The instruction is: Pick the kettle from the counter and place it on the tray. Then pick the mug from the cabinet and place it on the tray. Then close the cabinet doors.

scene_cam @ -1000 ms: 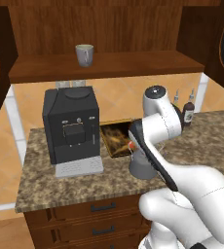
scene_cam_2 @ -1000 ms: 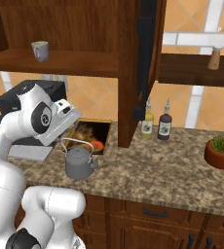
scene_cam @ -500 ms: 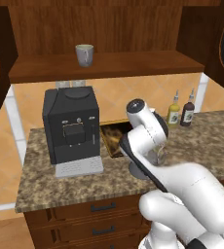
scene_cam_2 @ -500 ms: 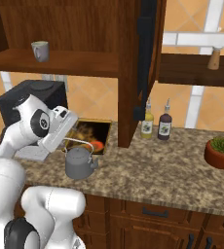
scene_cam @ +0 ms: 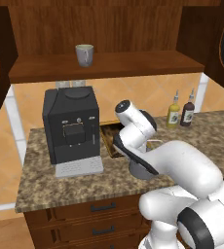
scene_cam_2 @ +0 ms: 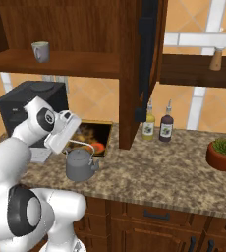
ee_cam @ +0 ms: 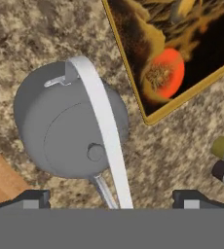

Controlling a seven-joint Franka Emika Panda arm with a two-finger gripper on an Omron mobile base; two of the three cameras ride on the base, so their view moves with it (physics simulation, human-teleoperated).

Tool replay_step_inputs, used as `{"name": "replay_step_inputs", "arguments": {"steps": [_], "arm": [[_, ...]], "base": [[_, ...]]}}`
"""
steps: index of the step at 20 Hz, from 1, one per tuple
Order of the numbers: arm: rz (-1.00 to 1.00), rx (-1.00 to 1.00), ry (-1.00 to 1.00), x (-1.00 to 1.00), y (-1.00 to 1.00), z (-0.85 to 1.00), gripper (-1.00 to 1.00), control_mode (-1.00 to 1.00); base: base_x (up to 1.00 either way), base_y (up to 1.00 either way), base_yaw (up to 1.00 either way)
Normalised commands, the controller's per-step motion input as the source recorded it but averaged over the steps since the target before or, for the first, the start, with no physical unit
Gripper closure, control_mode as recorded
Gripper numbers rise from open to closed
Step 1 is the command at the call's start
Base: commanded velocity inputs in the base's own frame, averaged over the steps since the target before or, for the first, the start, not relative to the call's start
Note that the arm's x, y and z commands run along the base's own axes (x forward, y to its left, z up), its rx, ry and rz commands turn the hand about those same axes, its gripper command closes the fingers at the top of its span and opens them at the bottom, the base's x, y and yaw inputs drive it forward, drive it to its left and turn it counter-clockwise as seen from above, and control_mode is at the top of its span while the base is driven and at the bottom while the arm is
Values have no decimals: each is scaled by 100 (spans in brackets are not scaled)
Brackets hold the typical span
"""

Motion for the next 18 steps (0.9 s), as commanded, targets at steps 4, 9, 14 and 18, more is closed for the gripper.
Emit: {"name": "replay_step_inputs", "arguments": {"steps": [4,9,14,18], "arm": [[5,-9,5,23,0,-20,-100,-100],[3,-7,0,14,-4,-17,-100,-100],[3,-2,0,8,-10,-17,-100,-100],[5,0,0,-1,-19,-17,-100,-100]], "base": [[0,0,0],[0,0,0],[0,0,0],[0,0,0]]}}
